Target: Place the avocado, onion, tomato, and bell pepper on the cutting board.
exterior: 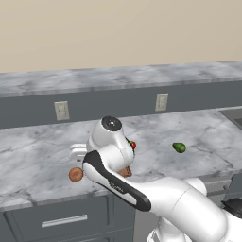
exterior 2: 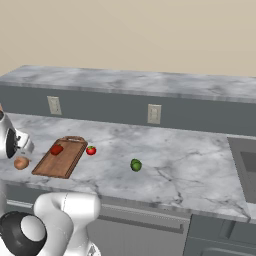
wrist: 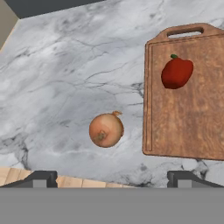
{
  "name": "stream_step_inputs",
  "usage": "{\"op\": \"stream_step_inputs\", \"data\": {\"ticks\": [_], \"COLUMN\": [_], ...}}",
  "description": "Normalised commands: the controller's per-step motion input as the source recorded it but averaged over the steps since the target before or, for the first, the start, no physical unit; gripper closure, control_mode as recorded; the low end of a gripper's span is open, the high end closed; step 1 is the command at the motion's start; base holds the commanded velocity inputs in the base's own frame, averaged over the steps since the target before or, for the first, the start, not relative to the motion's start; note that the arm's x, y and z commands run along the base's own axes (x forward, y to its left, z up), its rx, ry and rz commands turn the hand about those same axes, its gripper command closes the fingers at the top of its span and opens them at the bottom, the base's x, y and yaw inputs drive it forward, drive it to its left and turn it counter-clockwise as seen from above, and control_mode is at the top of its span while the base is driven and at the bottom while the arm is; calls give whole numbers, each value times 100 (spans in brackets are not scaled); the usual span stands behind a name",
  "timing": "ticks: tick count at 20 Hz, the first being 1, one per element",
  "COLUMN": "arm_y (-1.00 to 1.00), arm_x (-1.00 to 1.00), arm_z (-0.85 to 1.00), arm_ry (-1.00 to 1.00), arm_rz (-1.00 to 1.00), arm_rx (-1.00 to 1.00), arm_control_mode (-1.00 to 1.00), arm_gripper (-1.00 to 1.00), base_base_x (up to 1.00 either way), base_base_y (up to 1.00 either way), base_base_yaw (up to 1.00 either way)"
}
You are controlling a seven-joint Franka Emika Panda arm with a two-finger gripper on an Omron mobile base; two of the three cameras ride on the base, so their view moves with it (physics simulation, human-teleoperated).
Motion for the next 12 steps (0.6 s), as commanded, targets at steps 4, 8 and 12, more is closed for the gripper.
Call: {"op": "stream_step_inputs", "data": {"ticks": [4, 8, 12], "arm_y": [16, 7, 1], "arm_x": [0, 0, 0], "arm_z": [-3, -16, -22], "arm_ry": [0, 3, 4], "arm_rz": [0, 0, 0], "arm_rx": [0, 0, 0], "arm_control_mode": [-100, -100, -100], "arm_gripper": [-100, -100, -100], "base_base_x": [0, 0, 0], "base_base_y": [0, 0, 0], "base_base_yaw": [0, 0, 0]}}
